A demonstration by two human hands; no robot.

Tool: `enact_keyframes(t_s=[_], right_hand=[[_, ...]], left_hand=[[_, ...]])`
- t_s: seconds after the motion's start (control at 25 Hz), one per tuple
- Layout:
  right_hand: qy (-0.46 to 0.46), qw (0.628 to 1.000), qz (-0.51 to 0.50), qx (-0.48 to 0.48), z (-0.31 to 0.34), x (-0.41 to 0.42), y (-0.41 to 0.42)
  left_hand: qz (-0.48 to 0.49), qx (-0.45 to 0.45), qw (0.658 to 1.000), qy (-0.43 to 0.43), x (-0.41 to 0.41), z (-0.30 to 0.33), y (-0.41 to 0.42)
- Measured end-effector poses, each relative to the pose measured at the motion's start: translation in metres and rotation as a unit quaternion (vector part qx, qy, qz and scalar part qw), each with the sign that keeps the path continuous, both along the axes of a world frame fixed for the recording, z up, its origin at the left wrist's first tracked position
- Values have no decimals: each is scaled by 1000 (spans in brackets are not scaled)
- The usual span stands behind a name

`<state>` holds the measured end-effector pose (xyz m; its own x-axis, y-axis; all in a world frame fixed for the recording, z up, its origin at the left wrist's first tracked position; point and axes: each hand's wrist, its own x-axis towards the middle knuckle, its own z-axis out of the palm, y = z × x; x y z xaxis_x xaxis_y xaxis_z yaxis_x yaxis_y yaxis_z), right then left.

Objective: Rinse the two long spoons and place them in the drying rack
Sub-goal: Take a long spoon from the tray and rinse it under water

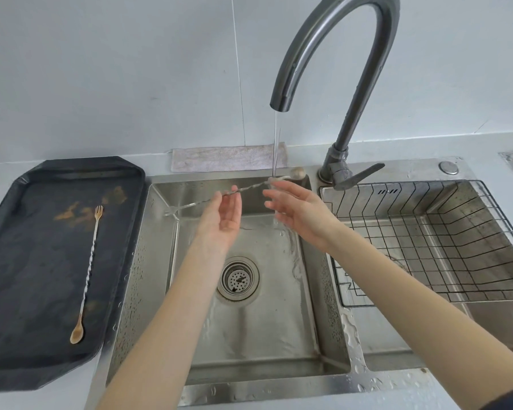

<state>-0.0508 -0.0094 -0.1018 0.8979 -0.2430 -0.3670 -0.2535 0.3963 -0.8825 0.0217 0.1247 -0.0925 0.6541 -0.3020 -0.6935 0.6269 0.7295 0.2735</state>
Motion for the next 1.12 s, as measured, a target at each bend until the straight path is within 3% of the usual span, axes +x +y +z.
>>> enact_keyframes(t_s=[0.28, 0.44, 0.56, 0.64, 0.72, 0.8, 0.92, 1.0, 1.12], right_hand=[[-12, 999, -38, 1, 0, 17, 16], [-5, 998, -30, -62, 4, 20, 17], [16, 986, -20, -165, 2, 23, 15], [26, 976, -23, -216, 1, 24, 14], [31, 968, -21, -248, 1, 24, 14], [44, 954, -21, -295, 5, 22, 16], [57, 927, -22, -369, 12, 20, 19], [64, 912, -16, -406, 14, 18, 21], [69, 897, 3, -436, 11, 16, 17]], left_hand=[[-35, -7, 999, 22, -15, -11, -3], [-172, 106, 979, 8, -20, -22, 1], [-318, 276, 902, -92, -21, -23, 5], [-299, 372, 853, -212, -20, -13, 1], [-252, 413, 808, -337, -17, 4, -6], [-263, 413, 757, -433, -15, 22, -16], [-291, 465, 668, -502, -12, 30, -34], [-271, 500, 647, -507, -9, 28, -43], [-287, 465, 672, -499, -2, 25, -50]])
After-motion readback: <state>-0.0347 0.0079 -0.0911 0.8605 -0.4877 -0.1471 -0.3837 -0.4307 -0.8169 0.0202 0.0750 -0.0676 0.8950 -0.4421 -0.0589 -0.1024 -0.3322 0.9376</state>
